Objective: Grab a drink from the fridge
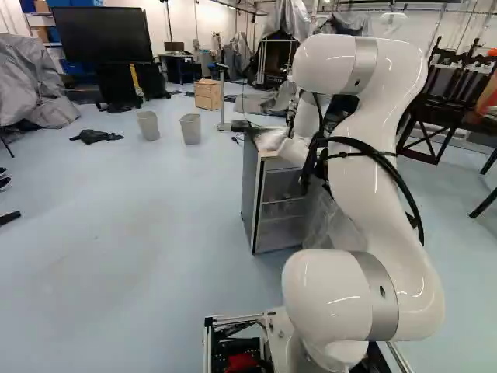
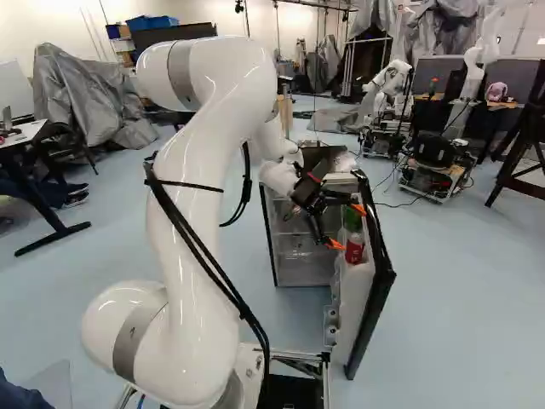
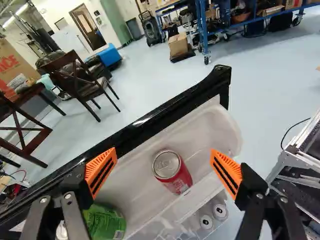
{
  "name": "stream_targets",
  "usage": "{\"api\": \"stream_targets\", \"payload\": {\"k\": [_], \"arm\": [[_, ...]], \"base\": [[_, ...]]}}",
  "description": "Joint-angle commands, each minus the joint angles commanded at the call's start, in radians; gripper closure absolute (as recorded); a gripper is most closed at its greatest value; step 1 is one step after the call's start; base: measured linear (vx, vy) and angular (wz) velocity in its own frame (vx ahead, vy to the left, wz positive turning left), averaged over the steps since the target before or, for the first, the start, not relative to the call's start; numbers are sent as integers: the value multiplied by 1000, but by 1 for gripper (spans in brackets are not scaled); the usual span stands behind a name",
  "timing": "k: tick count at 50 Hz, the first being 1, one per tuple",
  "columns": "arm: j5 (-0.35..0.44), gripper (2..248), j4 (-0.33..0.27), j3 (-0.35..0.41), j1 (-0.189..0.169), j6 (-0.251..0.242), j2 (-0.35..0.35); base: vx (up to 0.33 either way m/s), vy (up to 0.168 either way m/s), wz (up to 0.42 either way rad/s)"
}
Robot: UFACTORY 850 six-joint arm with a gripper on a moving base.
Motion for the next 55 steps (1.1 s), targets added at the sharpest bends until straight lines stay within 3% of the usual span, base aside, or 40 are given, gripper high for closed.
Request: {"api": "stream_targets", "payload": {"k": [55], "arm": [[0, 3, 0, -131, -111, 0, -60]], "base": [[0, 0, 0]]}}
